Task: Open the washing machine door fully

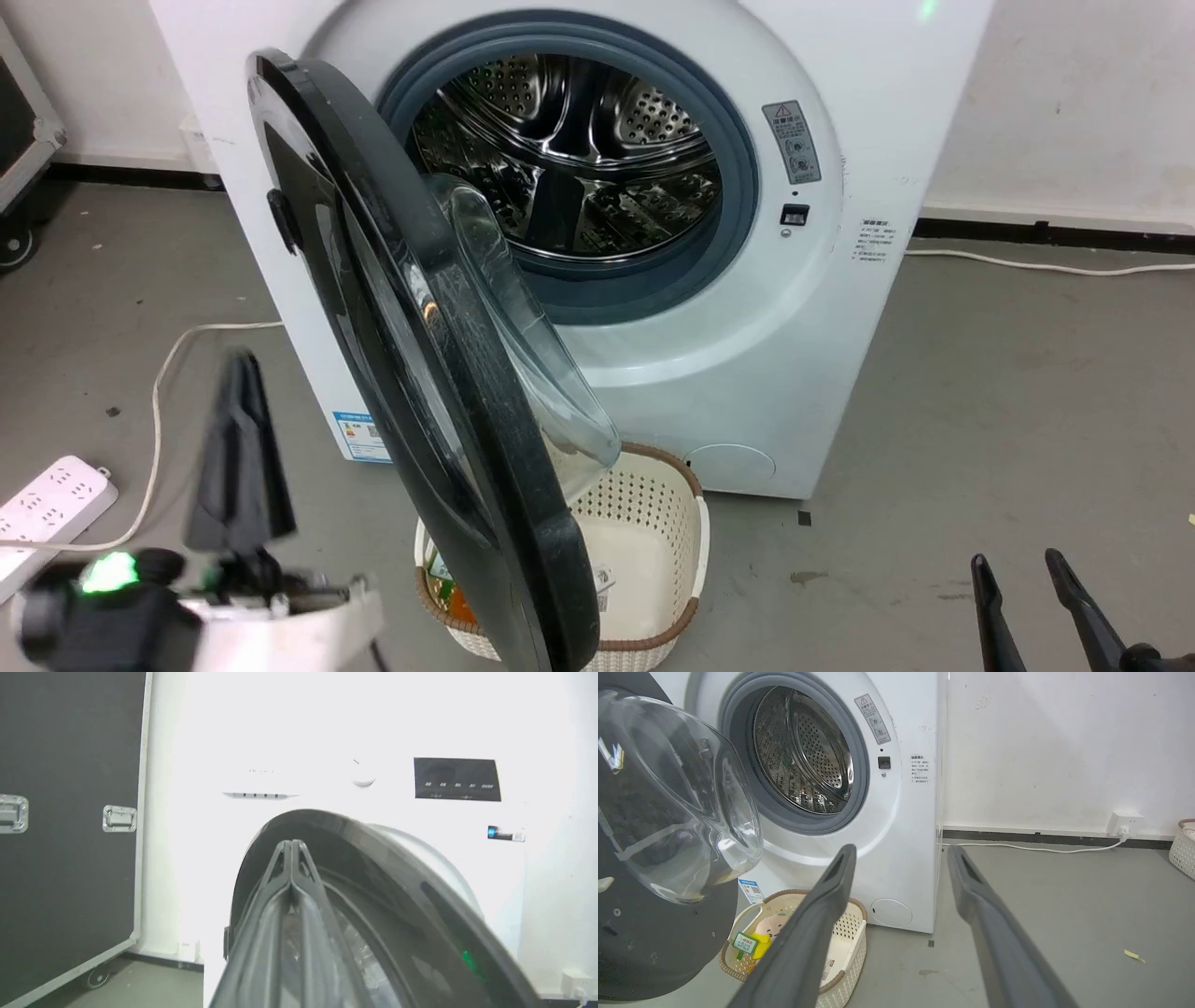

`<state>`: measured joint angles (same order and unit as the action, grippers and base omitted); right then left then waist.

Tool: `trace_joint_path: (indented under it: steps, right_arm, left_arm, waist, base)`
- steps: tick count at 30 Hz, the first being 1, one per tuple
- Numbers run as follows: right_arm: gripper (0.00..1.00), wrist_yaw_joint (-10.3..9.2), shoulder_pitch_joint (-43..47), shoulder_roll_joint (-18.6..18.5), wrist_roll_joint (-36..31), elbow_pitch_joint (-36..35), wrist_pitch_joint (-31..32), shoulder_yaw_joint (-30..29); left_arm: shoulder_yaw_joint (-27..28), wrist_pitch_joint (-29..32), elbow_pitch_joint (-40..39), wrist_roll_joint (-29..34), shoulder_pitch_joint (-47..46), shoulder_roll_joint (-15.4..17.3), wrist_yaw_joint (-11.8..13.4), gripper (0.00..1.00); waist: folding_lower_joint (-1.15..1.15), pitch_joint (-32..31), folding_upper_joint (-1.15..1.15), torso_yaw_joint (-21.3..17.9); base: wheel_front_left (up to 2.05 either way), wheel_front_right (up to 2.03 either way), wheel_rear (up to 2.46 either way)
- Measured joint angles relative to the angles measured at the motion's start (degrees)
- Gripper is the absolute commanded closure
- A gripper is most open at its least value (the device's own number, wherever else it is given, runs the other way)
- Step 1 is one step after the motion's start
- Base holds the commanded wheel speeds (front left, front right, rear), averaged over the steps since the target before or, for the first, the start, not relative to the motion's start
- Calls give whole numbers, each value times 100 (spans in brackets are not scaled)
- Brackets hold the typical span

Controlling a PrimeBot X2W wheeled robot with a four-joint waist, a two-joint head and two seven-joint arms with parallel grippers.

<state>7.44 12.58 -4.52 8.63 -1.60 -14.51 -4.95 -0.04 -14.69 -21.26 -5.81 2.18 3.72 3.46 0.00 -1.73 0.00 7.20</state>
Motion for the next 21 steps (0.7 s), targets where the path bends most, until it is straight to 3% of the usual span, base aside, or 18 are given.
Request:
trace_joint_path:
  steps: [5, 9, 21]
  right_arm:
    - [0, 0, -3, -3, 2, 62, -1, 11]
    - [0, 0, -7, -3, 2, 83, -21, 30]
    - [0, 0, -11, 41, 52, 144, -22, -4]
  left_arm:
    - [-182, -5, -683, 35, -294, -42, -20, 100]
    - [-542, 26, -816, 229, -349, -23, -185, 100]
    - [-2080, 1332, -716, 177, -122, -14, -768, 100]
  waist:
    - [0, -44, 0, 18]
    - [0, -71, 0, 19]
    - [1, -46, 0, 110]
  base:
    - [0, 0, 0]
    - [0, 0, 0]
    - [0, 0, 0]
